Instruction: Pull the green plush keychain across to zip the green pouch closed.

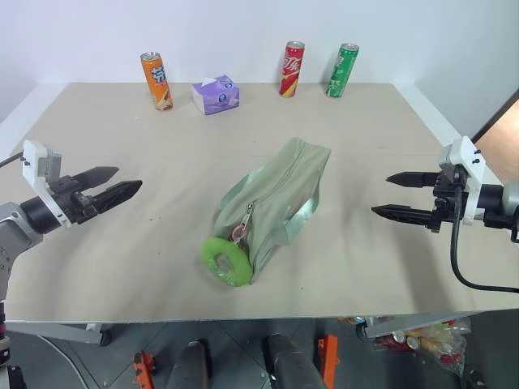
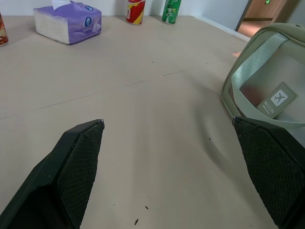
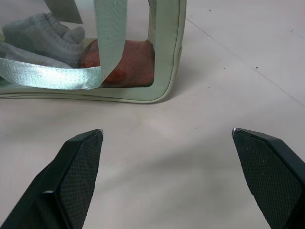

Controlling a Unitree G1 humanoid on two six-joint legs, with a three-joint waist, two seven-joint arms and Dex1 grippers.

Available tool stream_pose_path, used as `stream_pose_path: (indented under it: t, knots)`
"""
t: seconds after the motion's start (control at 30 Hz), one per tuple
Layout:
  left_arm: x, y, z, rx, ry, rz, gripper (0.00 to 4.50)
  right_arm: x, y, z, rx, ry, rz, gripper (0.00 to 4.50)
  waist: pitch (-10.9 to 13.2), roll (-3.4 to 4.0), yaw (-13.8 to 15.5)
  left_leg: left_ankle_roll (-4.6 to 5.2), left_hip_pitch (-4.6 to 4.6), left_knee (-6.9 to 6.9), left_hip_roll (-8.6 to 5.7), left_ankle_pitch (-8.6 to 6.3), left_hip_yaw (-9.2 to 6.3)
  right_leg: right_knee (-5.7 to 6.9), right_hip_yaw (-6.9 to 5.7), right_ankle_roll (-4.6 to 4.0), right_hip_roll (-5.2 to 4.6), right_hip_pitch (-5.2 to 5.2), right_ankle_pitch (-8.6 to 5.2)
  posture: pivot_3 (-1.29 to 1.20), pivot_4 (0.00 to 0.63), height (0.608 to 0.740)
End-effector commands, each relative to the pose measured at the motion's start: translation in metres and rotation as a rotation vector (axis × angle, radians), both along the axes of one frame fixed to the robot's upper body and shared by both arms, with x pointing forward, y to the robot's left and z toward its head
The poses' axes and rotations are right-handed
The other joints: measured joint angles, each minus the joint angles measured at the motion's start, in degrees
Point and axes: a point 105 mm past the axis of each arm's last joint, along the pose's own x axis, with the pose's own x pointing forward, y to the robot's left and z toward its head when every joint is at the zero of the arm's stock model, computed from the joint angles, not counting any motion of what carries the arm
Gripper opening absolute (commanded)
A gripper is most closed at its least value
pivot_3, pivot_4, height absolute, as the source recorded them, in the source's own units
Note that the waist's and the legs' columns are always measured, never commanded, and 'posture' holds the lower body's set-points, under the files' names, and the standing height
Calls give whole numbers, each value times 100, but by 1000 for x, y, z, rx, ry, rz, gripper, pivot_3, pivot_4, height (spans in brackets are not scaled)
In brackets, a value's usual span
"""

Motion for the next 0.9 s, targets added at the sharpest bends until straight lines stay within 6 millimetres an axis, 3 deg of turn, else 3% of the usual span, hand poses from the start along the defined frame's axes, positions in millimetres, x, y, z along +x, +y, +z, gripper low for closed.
stream_pose_path:
  t: [0.03,0.27,0.47,0.67,0.9]
  knots:
    - [-5,-6,13,55,-23,-56,4466,-7,5,30,18,-94,33,4500,0,0,0,0,0,0,0,0,0,0,0,0,0,0,0,0,150,740]
    - [-31,-44,36,162,-40,-357,4466,-11,31,71,-90,-228,208,4500,2,3,-17,-1,-1,-2,1,-1,2,2,-1,0,0,-5,0,0,150,740]
    - [-50,-73,83,197,-174,-535,4466,-9,63,108,-147,-327,420,4500,6,3,-37,-3,-2,1,1,-2,11,1,-1,-1,-5,-11,0,0,150,740]
    - [-77,-105,96,282,-238,-744,4466,-6,106,100,-301,-296,682,4500,6,2,-109,-6,4,-7,4,-6,10,2,-7,-4,-4,-8,-3,0,150,740]
    - [-85,-117,102,246,-258,-804,4466,0,134,90,-377,-294,813,4500,6,2,-120,-6,-5,-7,5,-6,0,5,-10,1,1,-9,-9,0,150,740]
